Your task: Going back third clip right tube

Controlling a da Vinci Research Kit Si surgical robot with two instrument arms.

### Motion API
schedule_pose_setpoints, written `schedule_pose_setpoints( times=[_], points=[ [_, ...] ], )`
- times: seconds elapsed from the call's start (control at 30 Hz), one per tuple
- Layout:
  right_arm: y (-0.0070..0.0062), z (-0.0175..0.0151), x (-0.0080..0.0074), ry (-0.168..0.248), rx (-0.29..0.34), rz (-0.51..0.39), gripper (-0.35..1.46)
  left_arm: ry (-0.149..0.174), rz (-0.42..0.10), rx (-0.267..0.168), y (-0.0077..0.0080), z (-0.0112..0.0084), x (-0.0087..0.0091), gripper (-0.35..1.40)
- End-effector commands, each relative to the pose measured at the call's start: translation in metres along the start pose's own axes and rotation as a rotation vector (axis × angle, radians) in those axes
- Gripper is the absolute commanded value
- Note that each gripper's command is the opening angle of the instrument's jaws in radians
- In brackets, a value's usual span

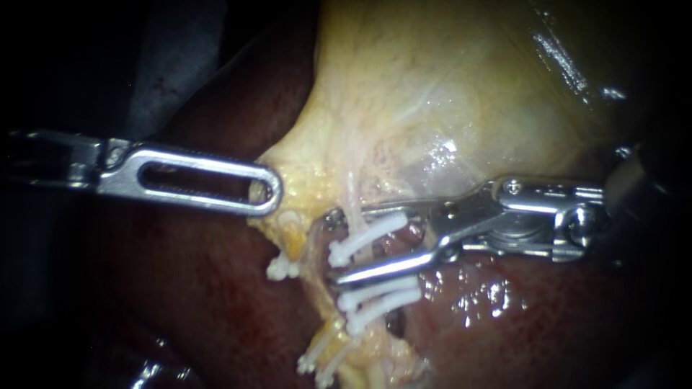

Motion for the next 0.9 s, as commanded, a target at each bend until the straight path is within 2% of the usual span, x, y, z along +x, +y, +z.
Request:
schedule_pose_setpoints(
  times=[0.03,0.37,0.7,0.9],
  points=[
    [0.0000,0.0001,0.0000,0.003,-0.005,0.000,0.56,0.000,0.000,0.000,0.0000,0.0000,0.0000,-0.35],
    [0.0001,-0.0008,-0.0002,0.014,-0.030,0.000,0.60,0.000,0.000,0.000,0.0000,0.0000,0.0000,-0.35],
    [0.0010,-0.0048,-0.0008,0.024,-0.048,0.001,0.60,0.000,0.000,0.000,0.0000,0.0000,0.0000,-0.35],
    [0.0005,-0.0081,0.0002,0.033,-0.060,0.012,0.60,0.000,0.001,0.000,0.0001,0.0000,0.0001,-0.35]
  ],
)
